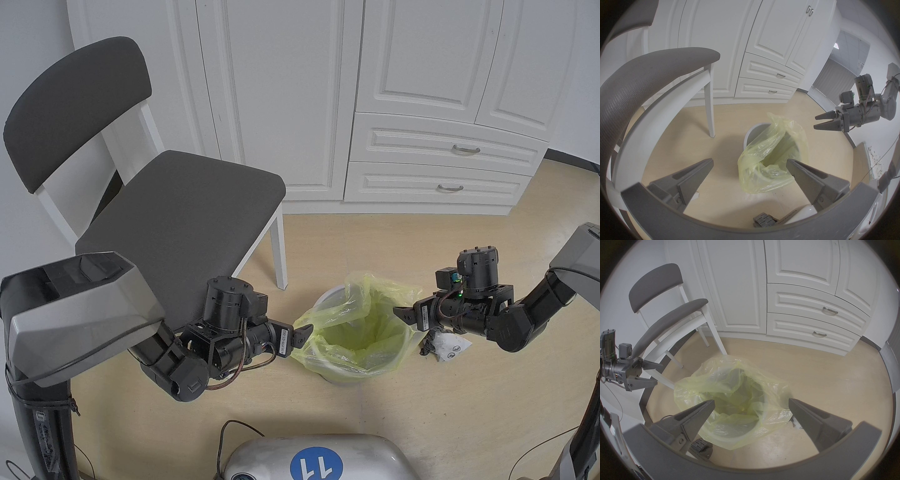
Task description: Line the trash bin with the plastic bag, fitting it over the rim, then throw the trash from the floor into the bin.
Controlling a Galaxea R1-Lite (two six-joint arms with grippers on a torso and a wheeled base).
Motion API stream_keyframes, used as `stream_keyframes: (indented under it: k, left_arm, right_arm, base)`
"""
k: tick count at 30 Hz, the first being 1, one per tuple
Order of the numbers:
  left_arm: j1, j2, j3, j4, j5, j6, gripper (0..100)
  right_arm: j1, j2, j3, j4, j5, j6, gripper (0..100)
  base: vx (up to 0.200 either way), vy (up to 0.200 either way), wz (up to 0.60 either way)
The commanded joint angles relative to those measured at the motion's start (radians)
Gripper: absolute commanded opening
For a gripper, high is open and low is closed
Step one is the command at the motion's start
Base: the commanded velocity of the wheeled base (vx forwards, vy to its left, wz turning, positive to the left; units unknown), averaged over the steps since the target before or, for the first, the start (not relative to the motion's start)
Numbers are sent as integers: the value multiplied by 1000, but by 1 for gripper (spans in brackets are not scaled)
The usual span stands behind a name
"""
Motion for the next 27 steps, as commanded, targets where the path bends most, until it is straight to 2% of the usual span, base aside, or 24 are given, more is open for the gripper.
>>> stream_keyframes:
  k: [1, 7, 18, 27]
  left_arm:
    - [-7, 0, -9, 0, 0, -6, 100]
    - [-24, -4, -9, 0, -3, -6, 100]
    - [-34, -12, -35, -6, -14, 2, 100]
    - [-21, -24, -32, -12, -87, 5, 100]
  right_arm:
    - [2, 17, -7, 9, 0, 0, 100]
    - [17, 3, -20, 60, 0, 16, 100]
    - [27, 6, -20, 48, 3, 34, 100]
    - [20, 12, -21, 46, 7, 34, 100]
  base:
    - [0, 0, 0]
    - [0, 0, 0]
    - [0, 0, 0]
    - [0, 0, 0]
